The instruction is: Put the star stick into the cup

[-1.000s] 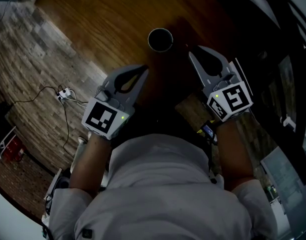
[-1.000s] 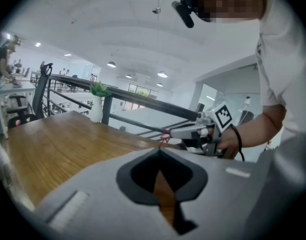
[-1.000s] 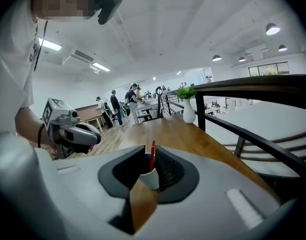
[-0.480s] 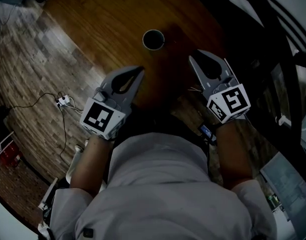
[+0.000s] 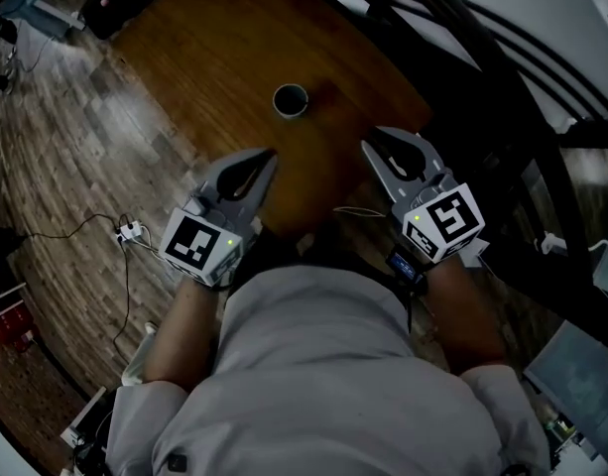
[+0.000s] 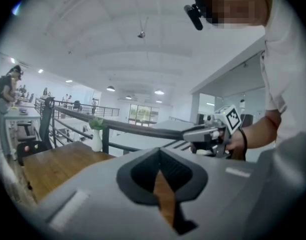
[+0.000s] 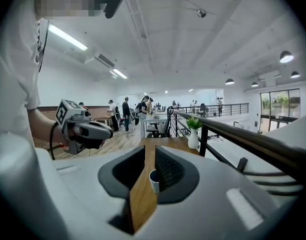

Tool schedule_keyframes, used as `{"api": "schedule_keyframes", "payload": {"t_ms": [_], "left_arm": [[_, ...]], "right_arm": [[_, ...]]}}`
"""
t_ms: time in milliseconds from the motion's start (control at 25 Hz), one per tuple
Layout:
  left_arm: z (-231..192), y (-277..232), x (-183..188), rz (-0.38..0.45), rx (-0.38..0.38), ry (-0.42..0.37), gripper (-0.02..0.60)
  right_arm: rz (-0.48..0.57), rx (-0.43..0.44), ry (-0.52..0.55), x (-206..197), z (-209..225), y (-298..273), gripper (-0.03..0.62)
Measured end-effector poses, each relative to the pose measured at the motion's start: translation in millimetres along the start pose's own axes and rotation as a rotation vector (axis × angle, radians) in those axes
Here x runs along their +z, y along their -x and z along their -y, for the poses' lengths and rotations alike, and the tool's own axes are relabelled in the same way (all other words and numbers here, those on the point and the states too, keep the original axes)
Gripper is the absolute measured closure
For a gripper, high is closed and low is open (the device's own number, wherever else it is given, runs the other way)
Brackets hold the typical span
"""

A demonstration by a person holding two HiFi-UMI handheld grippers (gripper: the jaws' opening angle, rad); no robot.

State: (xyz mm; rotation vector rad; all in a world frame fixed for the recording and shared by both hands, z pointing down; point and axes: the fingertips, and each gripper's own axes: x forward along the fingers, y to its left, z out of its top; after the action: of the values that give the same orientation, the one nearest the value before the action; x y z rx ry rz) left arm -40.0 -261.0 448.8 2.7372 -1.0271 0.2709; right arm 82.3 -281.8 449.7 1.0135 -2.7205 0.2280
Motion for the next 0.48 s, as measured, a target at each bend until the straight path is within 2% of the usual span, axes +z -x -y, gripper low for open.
{"api": "schedule_keyframes", "payload": {"t_ms": [120, 280, 480], "left_arm": [[16.3, 16.0, 17.8, 0.022, 0.035, -0.004, 0.578], [39.2, 32.9, 43.6, 0.078, 0.045, -0.047, 0.578], [65.0, 45.1, 58.3, 0.104, 0.065, -0.062, 0.578]], "right_arm": [[0.031, 0.015, 0.033, 18.3, -14.6, 21.4, 0.525], [0.068, 0.027, 0.061, 42.6, -30.4, 46.0, 0.525], [0.112, 0.035, 0.082, 59.2, -47.7, 73.3, 0.525]]}}
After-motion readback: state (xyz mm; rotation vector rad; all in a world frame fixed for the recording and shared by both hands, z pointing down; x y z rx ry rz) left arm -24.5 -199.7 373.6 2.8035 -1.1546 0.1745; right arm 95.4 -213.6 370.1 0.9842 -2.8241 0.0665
